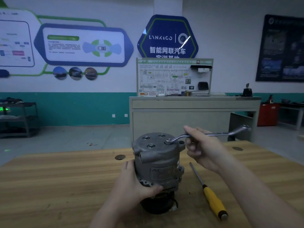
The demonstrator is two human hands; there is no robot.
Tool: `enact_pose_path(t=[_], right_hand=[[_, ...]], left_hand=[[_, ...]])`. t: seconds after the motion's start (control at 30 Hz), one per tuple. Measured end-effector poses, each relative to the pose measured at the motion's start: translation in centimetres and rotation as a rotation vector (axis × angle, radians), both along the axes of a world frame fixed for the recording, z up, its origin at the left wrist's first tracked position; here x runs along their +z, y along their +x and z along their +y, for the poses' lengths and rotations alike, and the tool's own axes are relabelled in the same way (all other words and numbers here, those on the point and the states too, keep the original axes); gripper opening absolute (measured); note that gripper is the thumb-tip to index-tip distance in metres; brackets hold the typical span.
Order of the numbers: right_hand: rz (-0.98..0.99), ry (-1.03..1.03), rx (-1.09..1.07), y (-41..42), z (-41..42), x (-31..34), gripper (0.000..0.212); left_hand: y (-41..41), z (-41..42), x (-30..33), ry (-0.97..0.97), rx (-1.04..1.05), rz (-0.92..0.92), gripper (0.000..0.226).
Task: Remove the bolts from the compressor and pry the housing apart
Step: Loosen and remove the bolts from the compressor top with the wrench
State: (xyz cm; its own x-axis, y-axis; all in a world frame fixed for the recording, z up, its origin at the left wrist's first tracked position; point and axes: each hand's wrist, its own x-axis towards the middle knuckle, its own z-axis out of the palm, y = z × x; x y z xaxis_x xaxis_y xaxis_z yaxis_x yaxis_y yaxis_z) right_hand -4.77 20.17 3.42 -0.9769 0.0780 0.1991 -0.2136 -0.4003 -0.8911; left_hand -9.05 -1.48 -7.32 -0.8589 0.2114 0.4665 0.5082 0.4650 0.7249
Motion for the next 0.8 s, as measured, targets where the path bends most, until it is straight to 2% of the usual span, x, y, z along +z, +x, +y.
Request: enact_pose_path(t=[0.07, 0.13, 0.2, 0.3, 0.4, 0.63, 0.8], right_hand=[[-0.248, -0.096, 0.165, -1.3, 0.6, 1.3, 0.022], [-0.297, -0.073, 0.183, -2.6, 0.5, 2.2, 0.026], [-0.17, -0.016, 0.092, -3.4, -0.1, 2.8, 0.027], [0.171, 0.019, -0.163, -3.4, -0.7, 2.5, 0.042], [0.407, 0.2, -0.437, -2.4, -1.6, 0.7, 0.05], [0.598, 0.464, -0.678, -0.5, -3.2, -1.0, 0.045], [0.63, 0.555, -0.648, 0.1, -3.4, -0.8, 0.05]], left_hand=[[-0.1, 0.0, -0.1, 0.018, -0.022, 0.002, 0.085], [-0.2, 0.0, -0.1, 0.03, -0.035, 0.013, 0.086], [-0.2, -0.1, -0.2, 0.039, -0.038, 0.022, 0.088], [-0.3, -0.2, -0.2, 0.031, -0.017, 0.028, 0.089], [-0.3, -0.1, -0.4, 0.017, 0.016, 0.043, 0.09], [-0.4, 0.2, -0.6, -0.042, 0.07, 0.058, 0.096], [0.0, -0.5, -0.4, -0.059, 0.091, 0.056, 0.093]])
